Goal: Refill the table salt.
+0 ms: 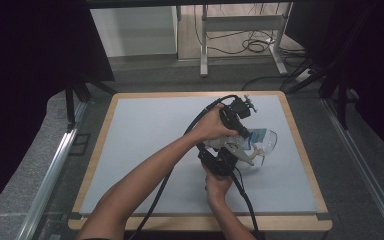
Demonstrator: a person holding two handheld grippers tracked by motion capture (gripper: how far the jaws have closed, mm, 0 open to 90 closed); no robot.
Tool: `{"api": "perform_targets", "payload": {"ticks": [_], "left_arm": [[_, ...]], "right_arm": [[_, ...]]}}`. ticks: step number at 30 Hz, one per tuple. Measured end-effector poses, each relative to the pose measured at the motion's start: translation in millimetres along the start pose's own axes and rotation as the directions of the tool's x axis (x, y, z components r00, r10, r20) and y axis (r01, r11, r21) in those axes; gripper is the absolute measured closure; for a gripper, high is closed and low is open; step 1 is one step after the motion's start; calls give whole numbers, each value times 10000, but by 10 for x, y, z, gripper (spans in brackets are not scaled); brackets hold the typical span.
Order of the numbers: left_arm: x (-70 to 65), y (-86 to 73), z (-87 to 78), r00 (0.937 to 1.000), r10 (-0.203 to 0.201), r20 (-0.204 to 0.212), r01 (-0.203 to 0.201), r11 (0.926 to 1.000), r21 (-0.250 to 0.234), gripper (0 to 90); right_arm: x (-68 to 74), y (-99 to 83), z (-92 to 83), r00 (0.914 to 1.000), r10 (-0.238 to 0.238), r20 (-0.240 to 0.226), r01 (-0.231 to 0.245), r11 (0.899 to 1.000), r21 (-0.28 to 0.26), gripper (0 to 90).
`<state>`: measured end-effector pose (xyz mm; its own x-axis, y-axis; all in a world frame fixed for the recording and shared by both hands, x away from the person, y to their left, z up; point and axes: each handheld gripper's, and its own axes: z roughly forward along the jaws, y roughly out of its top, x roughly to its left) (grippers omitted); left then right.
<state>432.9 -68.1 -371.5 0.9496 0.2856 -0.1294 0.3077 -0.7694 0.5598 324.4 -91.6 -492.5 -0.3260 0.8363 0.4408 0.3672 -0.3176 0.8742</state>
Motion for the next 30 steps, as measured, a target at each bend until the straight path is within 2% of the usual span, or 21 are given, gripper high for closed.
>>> {"api": "perform_targets", "payload": {"ticks": [30], "left_arm": [[0,10,-8,10000,14,-61,-14,10000,-4,900]], "right_arm": [[-1,18,-13,9999,-167,26,167,9999,0,422]]}}
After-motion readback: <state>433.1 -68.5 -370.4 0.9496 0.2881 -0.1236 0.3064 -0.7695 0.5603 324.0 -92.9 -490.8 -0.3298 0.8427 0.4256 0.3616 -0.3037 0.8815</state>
